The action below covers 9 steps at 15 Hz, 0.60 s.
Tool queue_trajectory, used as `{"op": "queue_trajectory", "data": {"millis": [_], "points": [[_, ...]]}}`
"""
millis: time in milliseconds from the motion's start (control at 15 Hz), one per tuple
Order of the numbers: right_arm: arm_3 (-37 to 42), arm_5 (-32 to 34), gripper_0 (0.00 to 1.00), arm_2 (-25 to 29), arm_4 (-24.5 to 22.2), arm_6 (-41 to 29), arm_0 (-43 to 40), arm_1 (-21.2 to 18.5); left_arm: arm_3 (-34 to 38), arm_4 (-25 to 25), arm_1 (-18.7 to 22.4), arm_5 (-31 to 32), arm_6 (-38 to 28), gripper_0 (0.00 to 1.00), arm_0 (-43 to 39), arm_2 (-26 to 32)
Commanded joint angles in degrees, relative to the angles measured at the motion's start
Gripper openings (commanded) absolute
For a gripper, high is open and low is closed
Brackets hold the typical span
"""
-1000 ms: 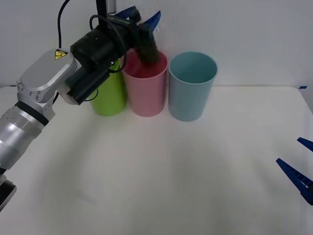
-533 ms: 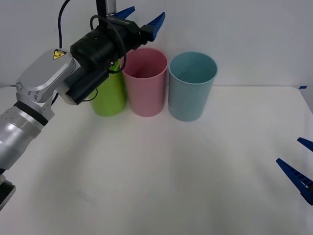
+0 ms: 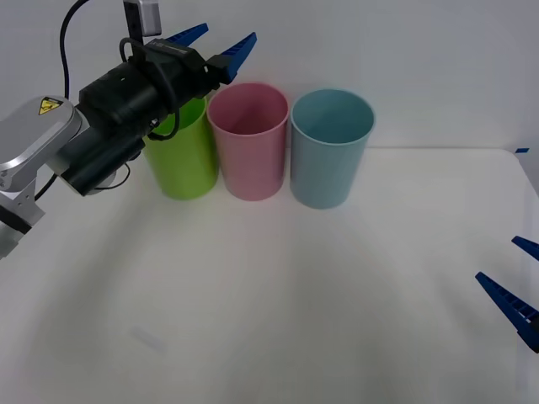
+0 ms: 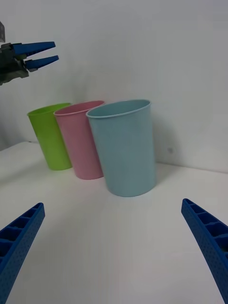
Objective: Grasp the object on the table and drop it into the matching bin: aluminum can to the light blue bin, PET bottle to the pink bin.
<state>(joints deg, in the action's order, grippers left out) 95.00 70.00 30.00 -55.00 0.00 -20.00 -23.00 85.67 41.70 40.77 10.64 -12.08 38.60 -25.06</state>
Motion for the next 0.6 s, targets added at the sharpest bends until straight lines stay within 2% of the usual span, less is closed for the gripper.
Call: {"op": "queue_trajectory", "data": {"millis": [67,267,600], "points": [[0.0,0.0,1.0,0.0,0.0,0.0,0.0,0.0,4.5,-3.5,4.7,0.0,0.7,1.0,-3.9,0.3],[0.0,0.0,1.0,0.0,0.0,0.0,0.0,0.0,7.9,-5.8,8.4,3.9,1.4,1.0,-9.5,3.7],[0.0,0.0,1.0,0.0,0.0,0.0,0.0,0.0,10.0,-3.3,8.7,14.7,3.0,1.0,-22.4,14.2]]}}
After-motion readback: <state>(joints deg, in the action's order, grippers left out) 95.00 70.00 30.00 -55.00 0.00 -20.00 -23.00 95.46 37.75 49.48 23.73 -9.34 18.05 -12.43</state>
